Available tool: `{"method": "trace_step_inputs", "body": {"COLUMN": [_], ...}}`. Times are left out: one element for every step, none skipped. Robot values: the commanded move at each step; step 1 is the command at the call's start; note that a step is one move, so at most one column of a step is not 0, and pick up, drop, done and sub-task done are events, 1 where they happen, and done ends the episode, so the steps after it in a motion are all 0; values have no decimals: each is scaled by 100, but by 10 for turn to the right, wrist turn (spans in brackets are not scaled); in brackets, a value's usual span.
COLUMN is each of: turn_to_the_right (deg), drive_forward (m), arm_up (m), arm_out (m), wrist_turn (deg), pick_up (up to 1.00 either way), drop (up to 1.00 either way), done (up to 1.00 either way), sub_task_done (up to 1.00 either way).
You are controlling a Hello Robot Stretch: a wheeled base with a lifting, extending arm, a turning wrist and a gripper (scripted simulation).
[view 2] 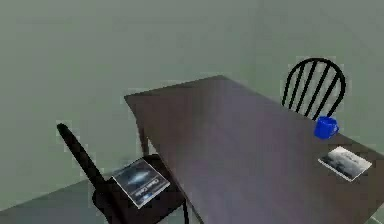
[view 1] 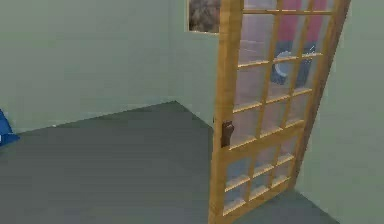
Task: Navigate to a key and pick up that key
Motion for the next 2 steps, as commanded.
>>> {"method": "trace_step_inputs", "body": {"turn_to_the_right": [-300,0], "drive_forward": [0,30], "arm_up": [0,0], "arm_out": [0,0], "wrist_turn": [0,0], "pick_up": [0,0], "drop": [0,0], "done": [0,0], "sub_task_done": [0,0]}}
